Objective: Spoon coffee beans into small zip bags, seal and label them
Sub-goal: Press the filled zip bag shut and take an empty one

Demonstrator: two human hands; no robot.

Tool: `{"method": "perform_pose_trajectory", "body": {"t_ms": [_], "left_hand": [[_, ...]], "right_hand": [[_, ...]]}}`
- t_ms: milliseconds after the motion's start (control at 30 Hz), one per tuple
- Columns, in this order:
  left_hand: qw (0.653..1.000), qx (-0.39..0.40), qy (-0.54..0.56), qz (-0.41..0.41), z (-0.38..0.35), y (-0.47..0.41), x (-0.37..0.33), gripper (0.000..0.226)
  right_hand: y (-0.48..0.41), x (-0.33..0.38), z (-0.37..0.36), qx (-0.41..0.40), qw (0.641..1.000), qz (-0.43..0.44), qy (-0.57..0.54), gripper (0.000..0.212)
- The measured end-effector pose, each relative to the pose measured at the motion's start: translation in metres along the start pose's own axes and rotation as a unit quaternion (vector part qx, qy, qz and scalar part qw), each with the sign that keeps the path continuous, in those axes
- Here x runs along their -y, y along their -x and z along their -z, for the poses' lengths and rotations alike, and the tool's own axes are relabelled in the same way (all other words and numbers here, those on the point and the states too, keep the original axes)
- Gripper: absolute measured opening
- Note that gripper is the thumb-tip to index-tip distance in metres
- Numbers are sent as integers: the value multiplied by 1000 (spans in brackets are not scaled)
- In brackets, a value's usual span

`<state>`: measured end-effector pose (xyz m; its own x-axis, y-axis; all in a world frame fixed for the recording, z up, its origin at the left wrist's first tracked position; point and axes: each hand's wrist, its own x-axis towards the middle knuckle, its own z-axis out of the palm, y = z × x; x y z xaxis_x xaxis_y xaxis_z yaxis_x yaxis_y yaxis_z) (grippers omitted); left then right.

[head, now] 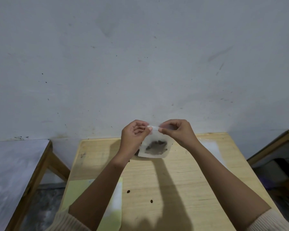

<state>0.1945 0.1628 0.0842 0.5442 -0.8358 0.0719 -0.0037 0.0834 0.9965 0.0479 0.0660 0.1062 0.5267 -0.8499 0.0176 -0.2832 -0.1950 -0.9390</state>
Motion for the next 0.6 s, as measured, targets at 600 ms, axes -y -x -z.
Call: {"method": "perform_pose_trajectory", "body": {"t_ms": [600], "left_hand": [[999, -9, -41, 4, -12, 7, 19, 13]], "right_hand": [[7, -31, 21, 35, 995, -57, -80, 6]]}}
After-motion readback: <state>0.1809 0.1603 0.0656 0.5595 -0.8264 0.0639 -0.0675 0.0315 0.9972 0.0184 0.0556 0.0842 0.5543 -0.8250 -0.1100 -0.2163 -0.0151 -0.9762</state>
